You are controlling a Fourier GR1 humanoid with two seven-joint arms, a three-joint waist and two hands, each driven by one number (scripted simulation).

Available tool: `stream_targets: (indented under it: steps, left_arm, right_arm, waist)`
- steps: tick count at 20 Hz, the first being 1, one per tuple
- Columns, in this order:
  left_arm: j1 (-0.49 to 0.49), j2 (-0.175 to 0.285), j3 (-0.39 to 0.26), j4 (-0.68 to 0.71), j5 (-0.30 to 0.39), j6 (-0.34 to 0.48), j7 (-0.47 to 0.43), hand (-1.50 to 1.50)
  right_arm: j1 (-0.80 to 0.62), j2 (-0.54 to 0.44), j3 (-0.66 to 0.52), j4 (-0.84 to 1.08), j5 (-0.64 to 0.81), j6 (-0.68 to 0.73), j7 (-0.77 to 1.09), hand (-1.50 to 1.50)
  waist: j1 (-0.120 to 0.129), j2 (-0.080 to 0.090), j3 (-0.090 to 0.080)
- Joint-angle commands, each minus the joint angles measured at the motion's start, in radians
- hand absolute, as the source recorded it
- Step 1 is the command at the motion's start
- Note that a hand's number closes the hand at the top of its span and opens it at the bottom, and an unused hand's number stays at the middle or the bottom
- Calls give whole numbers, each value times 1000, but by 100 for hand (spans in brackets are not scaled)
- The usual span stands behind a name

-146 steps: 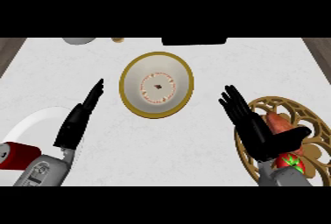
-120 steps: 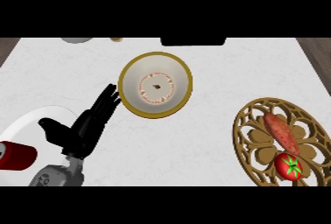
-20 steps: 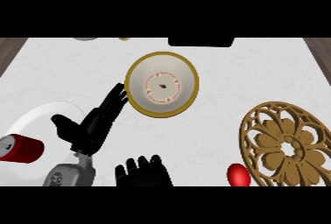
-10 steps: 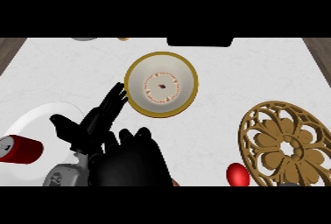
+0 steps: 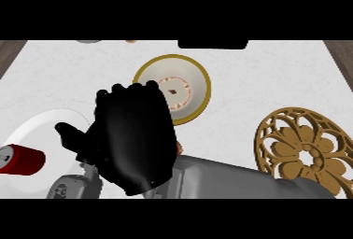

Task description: Pick the sweet potato from the placemat and place it in the bowl

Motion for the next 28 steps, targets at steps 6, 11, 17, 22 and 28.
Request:
stream_targets:
  steps: [6, 11, 17, 22, 28]
  left_arm:
    - [42, 11, 9, -15, 23, -35, -13, 0]
    - [-21, -6, 6, 63, -18, -17, -48, 0]
    - [-35, -28, -12, 37, -25, 11, -19, 0]
    - [-74, -25, -17, 13, -8, -4, 26, 0]
    - [-61, -30, -21, 19, -22, 2, 11, 0]
  right_arm:
    - [-58, -4, -206, 408, 3, -201, -275, 150]
    - [-161, 8, -213, 695, 32, -285, -389, 150]
    - [-208, 8, -224, 984, 12, -311, -467, 150]
    - [-218, 8, -327, 1148, -96, -377, -475, -150]
    - [-146, 8, -387, 1147, -232, -525, -701, -150]
  waist:
    - [7, 7, 1]
    - [12, 12, 0]
    - [26, 16, 0]
    - [51, 25, 0]
    - [60, 25, 2]
